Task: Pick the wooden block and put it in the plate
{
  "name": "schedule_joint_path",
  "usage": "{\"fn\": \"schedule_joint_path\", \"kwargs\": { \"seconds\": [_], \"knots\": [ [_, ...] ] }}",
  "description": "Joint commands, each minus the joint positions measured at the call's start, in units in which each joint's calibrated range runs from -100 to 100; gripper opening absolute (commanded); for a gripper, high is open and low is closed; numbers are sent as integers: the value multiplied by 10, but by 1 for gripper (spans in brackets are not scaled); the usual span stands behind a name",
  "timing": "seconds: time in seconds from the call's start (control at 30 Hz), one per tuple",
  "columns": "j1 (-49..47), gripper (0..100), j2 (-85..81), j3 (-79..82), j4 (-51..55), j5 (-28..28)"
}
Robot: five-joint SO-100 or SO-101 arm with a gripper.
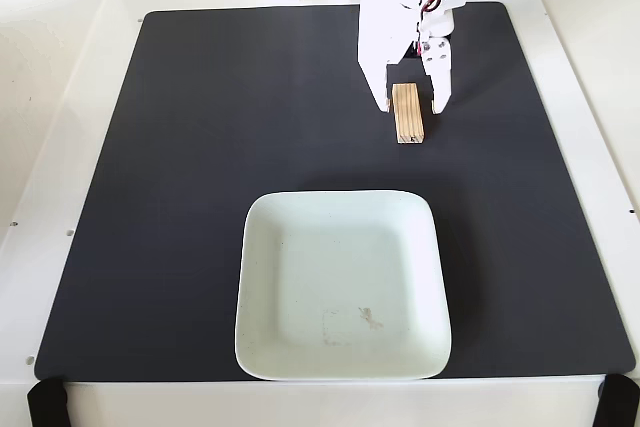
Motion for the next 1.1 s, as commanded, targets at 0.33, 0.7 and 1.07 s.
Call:
{"fn": "schedule_joint_path", "kwargs": {
  "seconds": [0.33,0.7,1.07],
  "knots": [
    [20,24,38,-23,-30,21],
    [9,13,39,7,-31,24],
    [12,1,37,15,-31,24]
  ]
}}
